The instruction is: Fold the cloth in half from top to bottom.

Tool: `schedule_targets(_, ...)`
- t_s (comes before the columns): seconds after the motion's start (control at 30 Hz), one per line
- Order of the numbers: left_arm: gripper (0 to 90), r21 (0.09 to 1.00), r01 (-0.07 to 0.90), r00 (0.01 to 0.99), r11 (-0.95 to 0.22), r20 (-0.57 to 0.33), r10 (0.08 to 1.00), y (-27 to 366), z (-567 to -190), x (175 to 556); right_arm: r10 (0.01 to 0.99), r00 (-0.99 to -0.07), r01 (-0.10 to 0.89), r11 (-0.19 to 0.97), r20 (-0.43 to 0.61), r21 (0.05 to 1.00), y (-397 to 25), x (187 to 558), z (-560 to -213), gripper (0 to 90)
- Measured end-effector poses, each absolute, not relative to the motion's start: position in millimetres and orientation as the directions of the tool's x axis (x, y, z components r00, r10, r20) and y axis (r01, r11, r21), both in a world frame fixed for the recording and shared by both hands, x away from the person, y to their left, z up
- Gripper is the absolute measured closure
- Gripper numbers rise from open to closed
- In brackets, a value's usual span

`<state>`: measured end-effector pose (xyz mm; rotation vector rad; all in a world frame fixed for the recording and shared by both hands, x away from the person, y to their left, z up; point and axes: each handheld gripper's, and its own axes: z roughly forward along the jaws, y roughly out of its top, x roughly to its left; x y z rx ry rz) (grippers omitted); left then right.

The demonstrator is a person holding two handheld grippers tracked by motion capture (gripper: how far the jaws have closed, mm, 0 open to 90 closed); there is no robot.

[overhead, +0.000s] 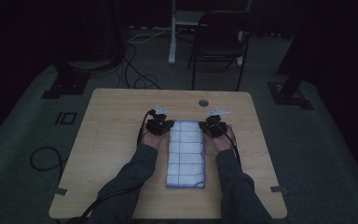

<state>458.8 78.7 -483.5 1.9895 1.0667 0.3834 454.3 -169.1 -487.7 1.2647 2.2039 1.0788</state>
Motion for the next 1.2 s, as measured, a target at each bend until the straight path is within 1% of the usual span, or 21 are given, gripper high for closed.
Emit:
schedule_targets(0.4,87.5,0.819,0.489,0.618,-0.3,-0.083,0.782,78,-456,452,0.845,-0.534,0.5,0.301,0.016,0.812,-173,444,-460,85.5)
schedule_targets(0.73,87.4,0.823,0.477,0.632,-0.309,-0.077,0.771,80,-454,441,0.841,-0.541,0.492,0.305,0.012,0.816,-174,436,-460,85.5)
schedule_targets(1.0,87.4,0.833,0.476,0.631,-0.283,-0.1,0.769,85,-457,429,0.829,-0.558,0.472,0.304,0.014,0.827,-174,421,-461,85.5)
schedule_targets(1.2,87.4,0.84,0.464,0.641,-0.281,-0.099,0.762,88,-454,419,0.822,-0.57,0.453,0.311,0.004,0.836,-174,412,-456,85.5)
